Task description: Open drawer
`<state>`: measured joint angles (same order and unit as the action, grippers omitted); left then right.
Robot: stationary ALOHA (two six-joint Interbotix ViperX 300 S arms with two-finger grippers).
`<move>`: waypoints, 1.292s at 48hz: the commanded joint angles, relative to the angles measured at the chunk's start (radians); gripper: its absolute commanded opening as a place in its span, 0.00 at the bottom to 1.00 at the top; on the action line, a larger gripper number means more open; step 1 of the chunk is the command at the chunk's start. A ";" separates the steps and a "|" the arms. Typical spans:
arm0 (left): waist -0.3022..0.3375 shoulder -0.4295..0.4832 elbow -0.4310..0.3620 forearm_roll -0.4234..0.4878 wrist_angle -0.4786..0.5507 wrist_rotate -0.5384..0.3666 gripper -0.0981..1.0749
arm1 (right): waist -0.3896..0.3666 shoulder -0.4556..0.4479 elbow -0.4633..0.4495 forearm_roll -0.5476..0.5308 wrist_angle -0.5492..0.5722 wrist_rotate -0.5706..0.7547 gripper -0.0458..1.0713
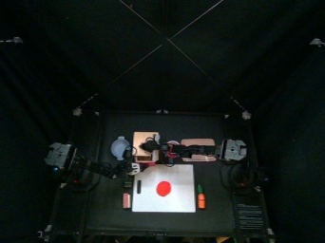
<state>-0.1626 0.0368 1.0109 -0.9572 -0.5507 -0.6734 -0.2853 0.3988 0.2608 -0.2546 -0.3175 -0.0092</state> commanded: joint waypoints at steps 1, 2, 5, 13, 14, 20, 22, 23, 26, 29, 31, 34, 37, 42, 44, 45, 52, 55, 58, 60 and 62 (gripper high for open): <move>-0.025 -0.015 -0.018 0.002 0.031 -0.002 0.52 | -0.002 -0.015 -0.003 -0.002 0.014 0.002 0.06; -0.026 -0.015 -0.018 0.002 0.034 0.000 0.52 | -0.003 -0.014 -0.003 0.000 0.014 0.002 0.06; -0.035 -0.018 -0.020 0.002 0.043 -0.002 0.52 | -0.002 -0.014 -0.005 0.000 0.014 0.002 0.06; -0.066 -0.018 -0.028 -0.002 0.066 -0.002 0.52 | -0.003 -0.015 -0.002 0.000 0.014 0.002 0.06; -0.069 -0.018 -0.029 -0.002 0.069 -0.002 0.52 | -0.003 -0.014 -0.002 0.000 0.014 0.002 0.06; -0.086 -0.020 -0.038 -0.003 0.084 -0.002 0.52 | -0.005 -0.014 0.000 0.002 0.014 0.002 0.06; -0.092 -0.018 -0.040 -0.003 0.091 -0.002 0.52 | -0.005 -0.014 0.000 0.002 0.014 0.002 0.06; -0.095 -0.018 -0.040 -0.005 0.094 -0.002 0.52 | -0.005 -0.014 0.000 0.002 0.014 0.002 0.06; -0.104 -0.020 -0.043 -0.005 0.104 -0.002 0.52 | -0.005 -0.012 0.000 0.002 0.015 0.002 0.06; -0.112 -0.020 -0.046 -0.008 0.114 -0.002 0.52 | -0.005 -0.012 0.000 0.002 0.015 0.002 0.06; -0.118 -0.018 -0.048 -0.011 0.118 -0.002 0.52 | -0.005 -0.012 0.000 0.002 0.015 0.002 0.06; -0.127 -0.017 -0.052 -0.014 0.124 -0.002 0.52 | -0.005 -0.011 0.000 0.002 0.017 0.002 0.06; -0.138 -0.017 -0.055 -0.017 0.126 -0.002 0.52 | -0.005 -0.011 0.000 0.002 0.018 0.003 0.06; -0.155 -0.012 -0.061 -0.028 0.126 -0.002 0.52 | -0.005 -0.011 0.000 0.003 0.021 0.003 0.06; -0.158 -0.011 -0.063 -0.031 0.126 -0.002 0.52 | -0.005 -0.011 0.000 0.002 0.023 0.003 0.06; -0.156 -0.009 -0.064 -0.032 0.126 -0.002 0.52 | -0.005 -0.011 -0.002 0.002 0.023 0.003 0.06; -0.155 -0.002 -0.061 -0.031 0.120 0.000 0.52 | -0.005 -0.011 -0.002 -0.002 0.025 0.003 0.06; -0.152 0.000 -0.060 -0.032 0.117 0.000 0.52 | -0.006 -0.011 -0.002 -0.002 0.025 0.002 0.06; -0.150 0.000 -0.058 -0.032 0.115 0.000 0.54 | -0.006 -0.011 -0.003 -0.002 0.025 0.002 0.06; -0.150 0.002 -0.058 -0.031 0.114 0.002 0.54 | -0.006 -0.011 -0.003 -0.003 0.025 0.002 0.06; -0.150 0.000 -0.057 -0.029 0.110 0.003 0.55 | -0.008 -0.011 -0.005 -0.003 0.025 0.000 0.06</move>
<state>-0.2884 0.0368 0.9817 -0.9956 -0.4433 -0.6780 -0.2884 0.3988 0.2592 -0.2562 -0.3083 -0.0077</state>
